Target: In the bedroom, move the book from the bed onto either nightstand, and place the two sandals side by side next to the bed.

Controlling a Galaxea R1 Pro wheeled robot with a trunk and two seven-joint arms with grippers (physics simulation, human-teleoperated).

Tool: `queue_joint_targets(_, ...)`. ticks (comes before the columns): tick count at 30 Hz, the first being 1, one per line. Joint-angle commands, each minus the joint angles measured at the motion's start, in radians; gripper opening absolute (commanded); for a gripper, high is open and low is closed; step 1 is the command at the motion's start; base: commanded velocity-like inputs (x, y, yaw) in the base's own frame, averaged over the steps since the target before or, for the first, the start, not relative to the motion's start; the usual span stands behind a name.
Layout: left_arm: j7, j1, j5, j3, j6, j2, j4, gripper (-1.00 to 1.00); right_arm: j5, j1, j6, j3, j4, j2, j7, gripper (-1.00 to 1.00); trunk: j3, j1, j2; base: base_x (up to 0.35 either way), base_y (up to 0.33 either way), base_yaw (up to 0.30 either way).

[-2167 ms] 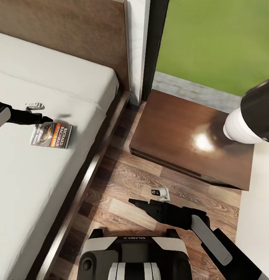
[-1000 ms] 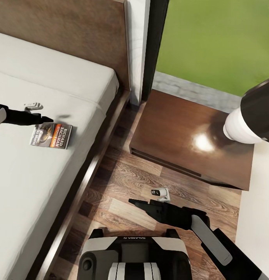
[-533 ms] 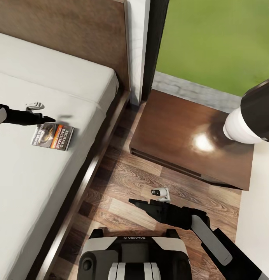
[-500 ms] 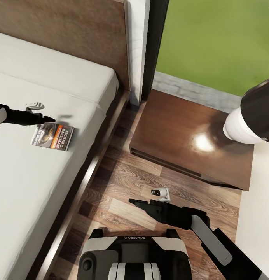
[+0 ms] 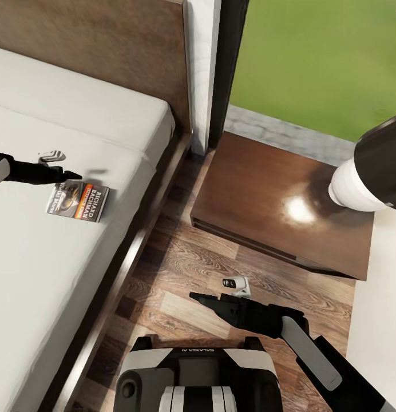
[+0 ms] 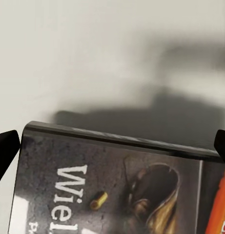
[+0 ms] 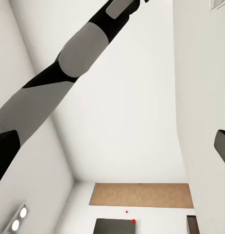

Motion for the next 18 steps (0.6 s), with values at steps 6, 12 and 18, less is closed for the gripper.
queue_joint_targets(6, -0.005, 0.0, 0.01, -0.009, 0.008, 0.0, -0.001, 1.0, -0.009, -0.001, 0.007, 0.001, 0.0, -0.001, -0.001, 1.0, 0.0, 0.0, 0.0, 0.0, 0.0, 0.0)
queue_joint_targets(12, -0.007, 0.0, 0.011, -0.009, 0.01, -0.002, -0.001, 1.0, -0.009, -0.001, 0.007, 0.001, 0.0, -0.001, -0.001, 1.0, 0.0, 0.0, 0.0, 0.0, 0.0, 0.0)
queue_joint_targets(18, -0.008, 0.0, 0.011, -0.008, 0.011, -0.007, -0.001, 1.0, -0.009, -0.001, 0.007, 0.001, 0.0, -0.001, -0.001, 1.0, 0.0, 0.0, 0.0, 0.0, 0.0, 0.0)
